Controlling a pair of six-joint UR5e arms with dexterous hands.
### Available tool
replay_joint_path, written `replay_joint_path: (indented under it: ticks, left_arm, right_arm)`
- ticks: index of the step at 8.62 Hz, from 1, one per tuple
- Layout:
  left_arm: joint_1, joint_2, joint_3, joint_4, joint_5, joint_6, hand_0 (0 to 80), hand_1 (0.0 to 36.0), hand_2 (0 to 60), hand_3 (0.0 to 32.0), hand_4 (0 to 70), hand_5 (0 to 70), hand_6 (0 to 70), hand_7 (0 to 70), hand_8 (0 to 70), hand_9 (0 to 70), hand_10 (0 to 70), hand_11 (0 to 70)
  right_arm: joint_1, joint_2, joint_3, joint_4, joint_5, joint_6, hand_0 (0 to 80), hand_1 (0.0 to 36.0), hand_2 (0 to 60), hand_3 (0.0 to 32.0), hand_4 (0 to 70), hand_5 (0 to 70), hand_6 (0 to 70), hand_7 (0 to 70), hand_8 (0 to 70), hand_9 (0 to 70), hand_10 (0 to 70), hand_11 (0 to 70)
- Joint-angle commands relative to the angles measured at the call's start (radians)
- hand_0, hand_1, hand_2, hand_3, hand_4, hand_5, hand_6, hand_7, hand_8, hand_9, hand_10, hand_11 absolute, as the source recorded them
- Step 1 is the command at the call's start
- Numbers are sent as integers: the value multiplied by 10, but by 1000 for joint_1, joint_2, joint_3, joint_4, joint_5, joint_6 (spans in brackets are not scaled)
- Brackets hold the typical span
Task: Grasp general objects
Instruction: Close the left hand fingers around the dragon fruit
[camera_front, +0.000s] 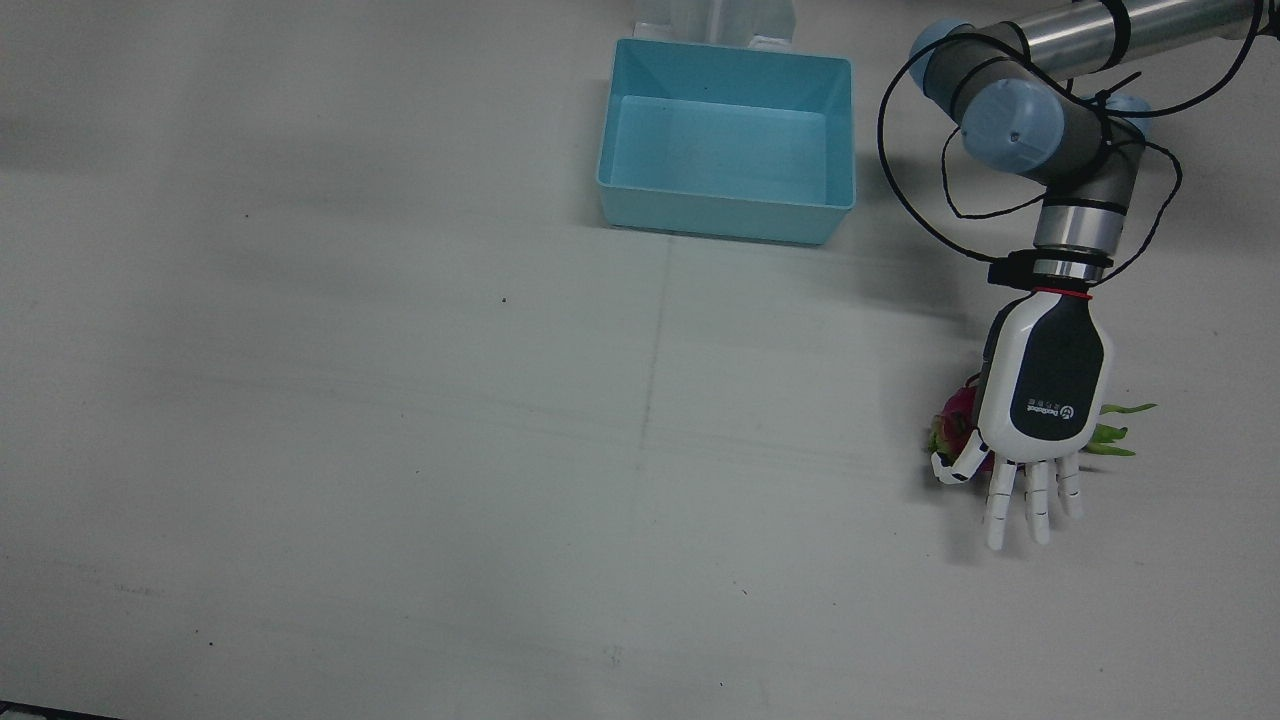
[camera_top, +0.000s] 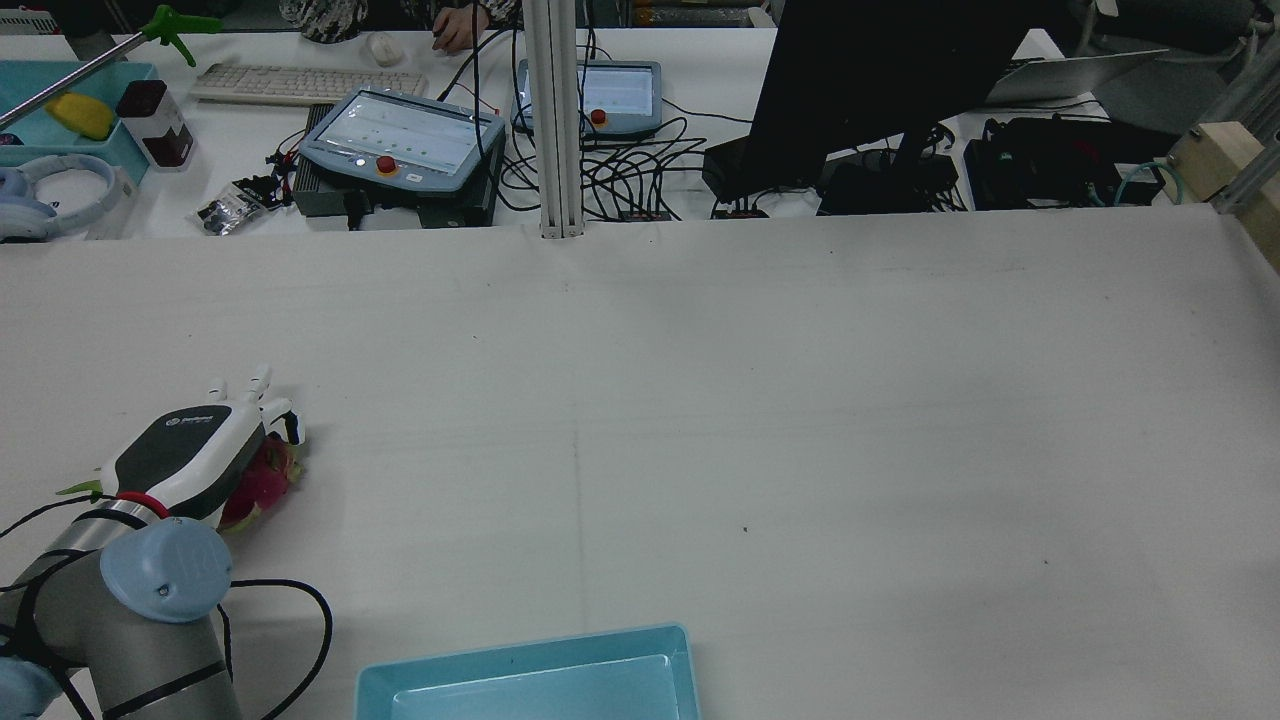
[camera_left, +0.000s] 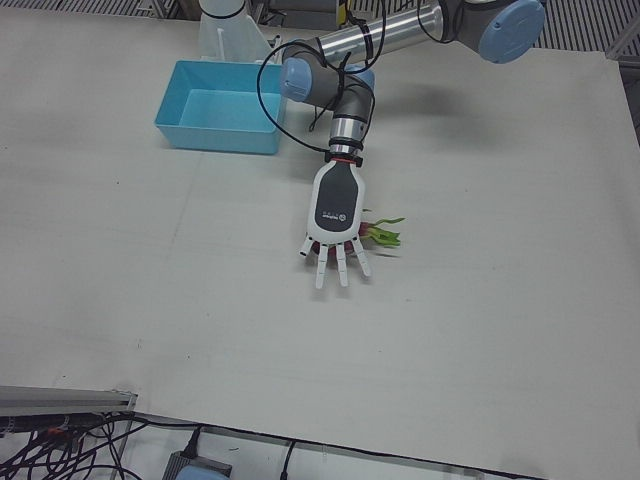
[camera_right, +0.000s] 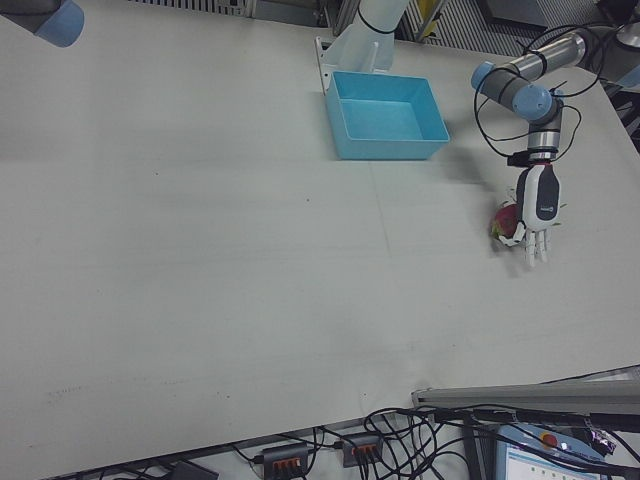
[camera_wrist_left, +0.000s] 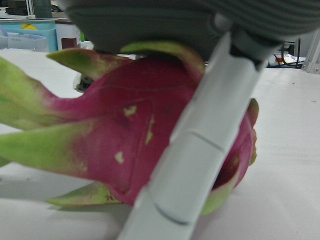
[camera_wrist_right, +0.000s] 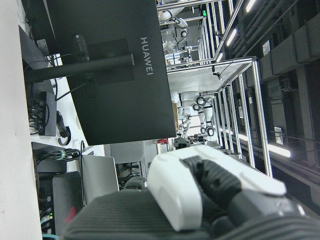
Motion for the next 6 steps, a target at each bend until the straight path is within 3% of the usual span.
replay_joint_path:
  ticks: [1, 2, 3, 4, 5, 6]
  left_arm:
    - [2, 5, 2, 20, -4, -21, 800, 360, 0, 320, 0, 612, 0, 24, 70, 0, 0, 0]
    - [2, 5, 4, 19, -6, -21, 800, 360, 0, 320, 0, 688, 0, 46, 87, 0, 0, 0]
    - [3, 5, 6, 19, -6, -21, 800, 360, 4, 320, 0, 700, 0, 93, 108, 4, 2, 39]
    - [0, 5, 9, 20, -6, -21, 800, 358, 43, 274, 0, 700, 4, 172, 132, 23, 40, 96]
    - [0, 5, 12, 23, -6, -21, 800, 359, 112, 72, 26, 700, 92, 292, 138, 90, 92, 172]
    - [-1, 5, 12, 25, -6, -21, 800, 360, 202, 0, 161, 700, 224, 440, 157, 192, 165, 280]
  right_arm:
    - [0, 1, 1, 0, 0, 0, 0, 0, 0, 0, 0, 0, 0, 0, 0, 0, 0, 0]
    - [0, 0, 1, 0, 0, 0, 0, 0, 0, 0, 0, 0, 0, 0, 0, 0, 0, 0]
    - [0, 0, 1, 0, 0, 0, 0, 0, 0, 0, 0, 0, 0, 0, 0, 0, 0, 0]
    - [0, 0, 0, 0, 0, 0, 0, 0, 0, 0, 0, 0, 0, 0, 0, 0, 0, 0]
    - [0, 0, 0, 0, 0, 0, 0, 0, 0, 0, 0, 0, 0, 0, 0, 0, 0, 0]
    - [0, 1, 0, 0, 0, 0, 0, 0, 0, 0, 0, 0, 0, 0, 0, 0, 0, 0]
